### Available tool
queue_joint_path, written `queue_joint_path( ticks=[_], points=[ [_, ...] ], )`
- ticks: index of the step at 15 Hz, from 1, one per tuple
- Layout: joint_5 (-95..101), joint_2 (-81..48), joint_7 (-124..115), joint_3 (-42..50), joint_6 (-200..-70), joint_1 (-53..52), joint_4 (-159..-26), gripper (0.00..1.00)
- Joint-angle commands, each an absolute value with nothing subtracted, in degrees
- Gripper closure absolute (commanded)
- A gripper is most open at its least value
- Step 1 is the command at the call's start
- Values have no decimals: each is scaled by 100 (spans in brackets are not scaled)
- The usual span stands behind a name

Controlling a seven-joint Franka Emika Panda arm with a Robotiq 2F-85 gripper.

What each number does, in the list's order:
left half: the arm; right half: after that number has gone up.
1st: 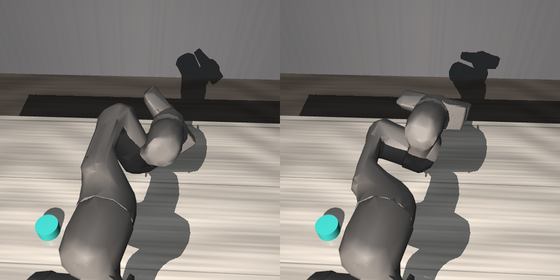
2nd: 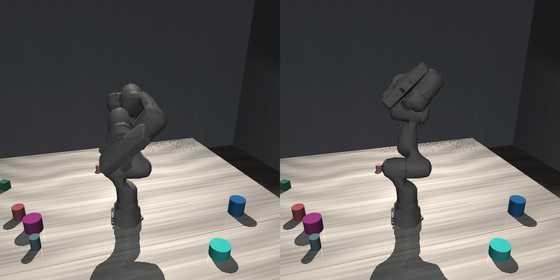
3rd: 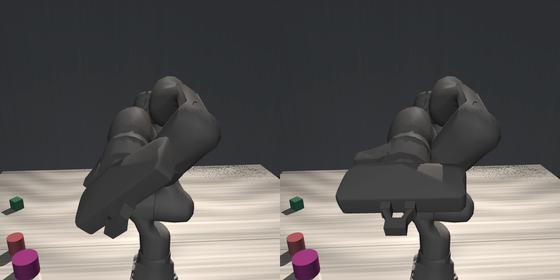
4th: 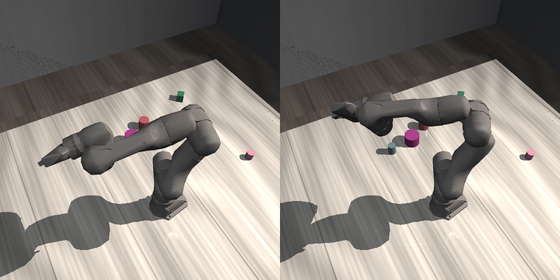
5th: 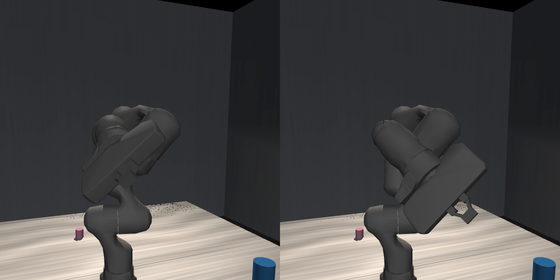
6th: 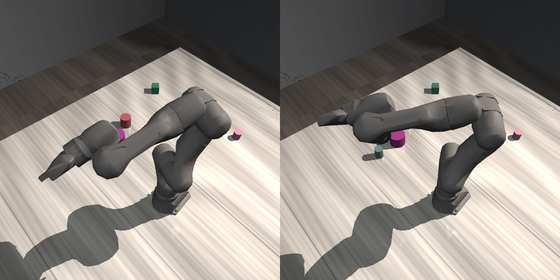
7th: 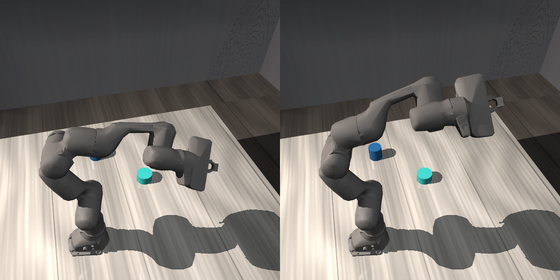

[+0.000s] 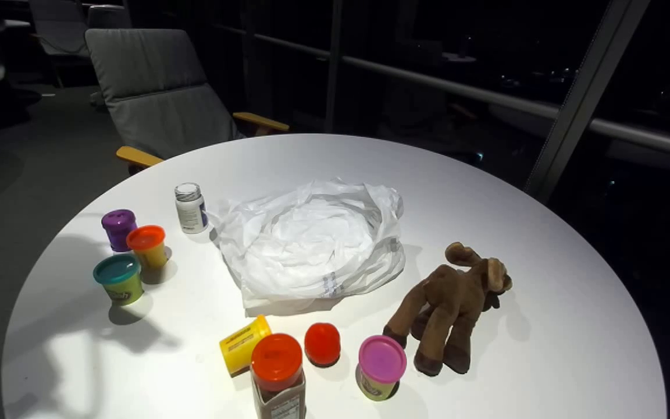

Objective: Pick up all the objects from the table and put them in the plastic bag.

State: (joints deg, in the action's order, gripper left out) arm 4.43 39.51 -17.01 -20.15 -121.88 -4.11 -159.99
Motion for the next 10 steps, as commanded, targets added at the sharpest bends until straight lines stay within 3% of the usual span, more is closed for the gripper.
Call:
queue_joint_path(
  ticks=[1,10],
  points=[
    [544,3921,-1782,-1884,-12169,-541,-15989,0],
    [526,3291,-2193,-1827,-12719,-293,-15983,0]
  ],
)
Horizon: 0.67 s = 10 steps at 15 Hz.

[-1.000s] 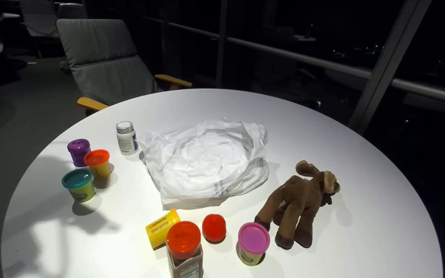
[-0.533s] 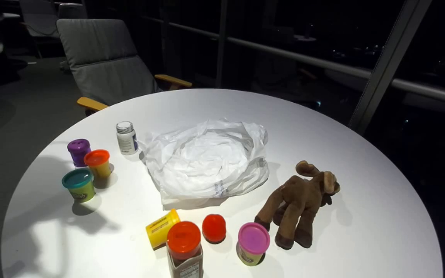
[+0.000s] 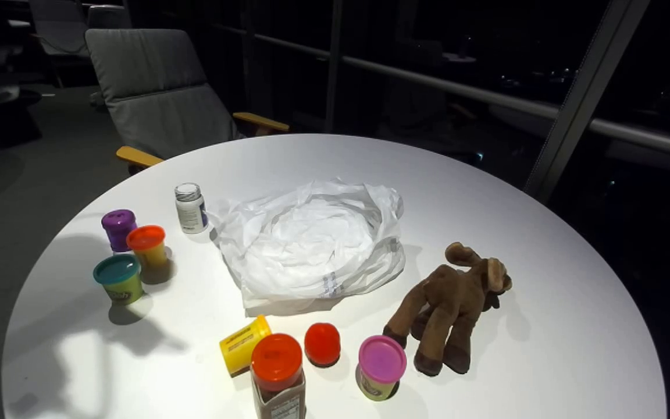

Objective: Pick up all the objects from the table and put them in the plastic bag.

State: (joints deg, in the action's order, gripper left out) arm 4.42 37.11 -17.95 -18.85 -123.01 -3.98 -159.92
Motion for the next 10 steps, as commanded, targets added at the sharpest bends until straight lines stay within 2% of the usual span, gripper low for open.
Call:
queue_joint_path(
  ticks=[1,10],
  points=[
    [541,3133,-2304,-1826,-12831,-261,-15983,0],
    [1573,1472,-4012,-1980,-14322,405,-15985,0]
  ],
)
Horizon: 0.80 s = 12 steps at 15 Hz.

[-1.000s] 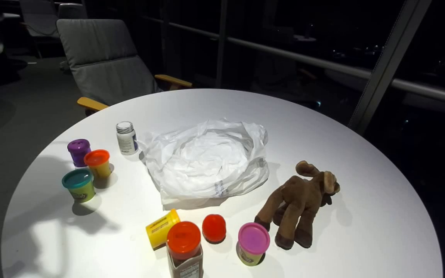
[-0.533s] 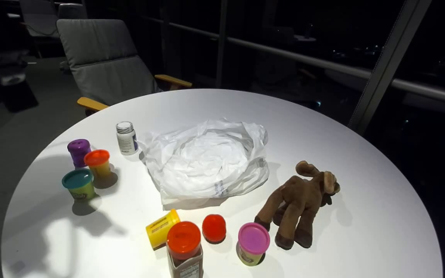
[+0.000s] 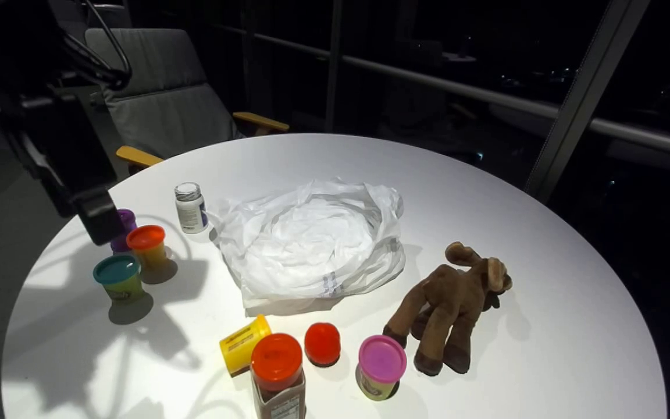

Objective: Pick up all the objects from the table and put them in the plastic bag.

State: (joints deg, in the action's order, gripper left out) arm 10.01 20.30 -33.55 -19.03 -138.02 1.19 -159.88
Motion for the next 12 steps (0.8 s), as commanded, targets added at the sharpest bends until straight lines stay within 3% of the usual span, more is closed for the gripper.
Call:
queue_joint_path(
  ticks=[1,12],
  points=[
    [1780,1260,-4191,-1916,-14415,455,-15985,0],
    [3529,-762,-5156,-808,-16271,731,-15831,0]
  ],
)
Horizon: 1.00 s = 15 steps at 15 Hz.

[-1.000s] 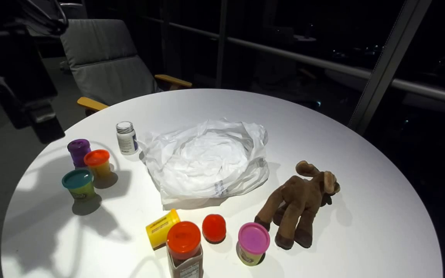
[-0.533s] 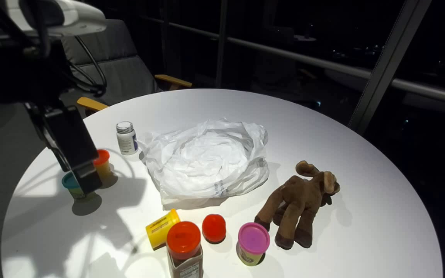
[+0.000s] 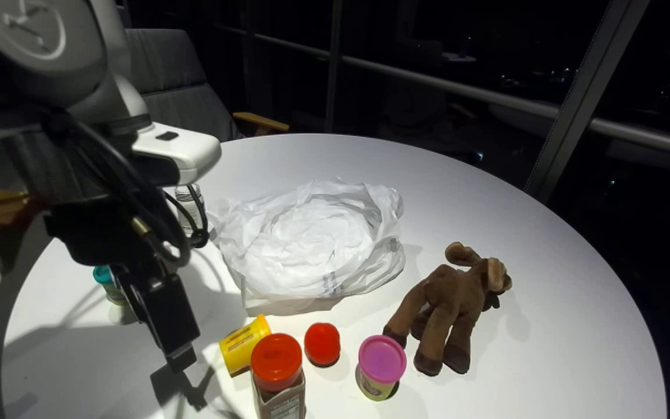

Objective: Pick up all the objects from the table and put them in the plastic bag.

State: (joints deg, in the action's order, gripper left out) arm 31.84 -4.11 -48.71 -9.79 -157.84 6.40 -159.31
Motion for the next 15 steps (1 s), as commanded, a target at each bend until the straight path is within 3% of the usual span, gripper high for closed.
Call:
queue_joint_path(
  ticks=[1,15],
  points=[
    [3615,-879,-5218,-734,-16386,734,-15779,0],
    [6725,-2051,-9147,647,-16589,-559,-14545,0]
  ],
)
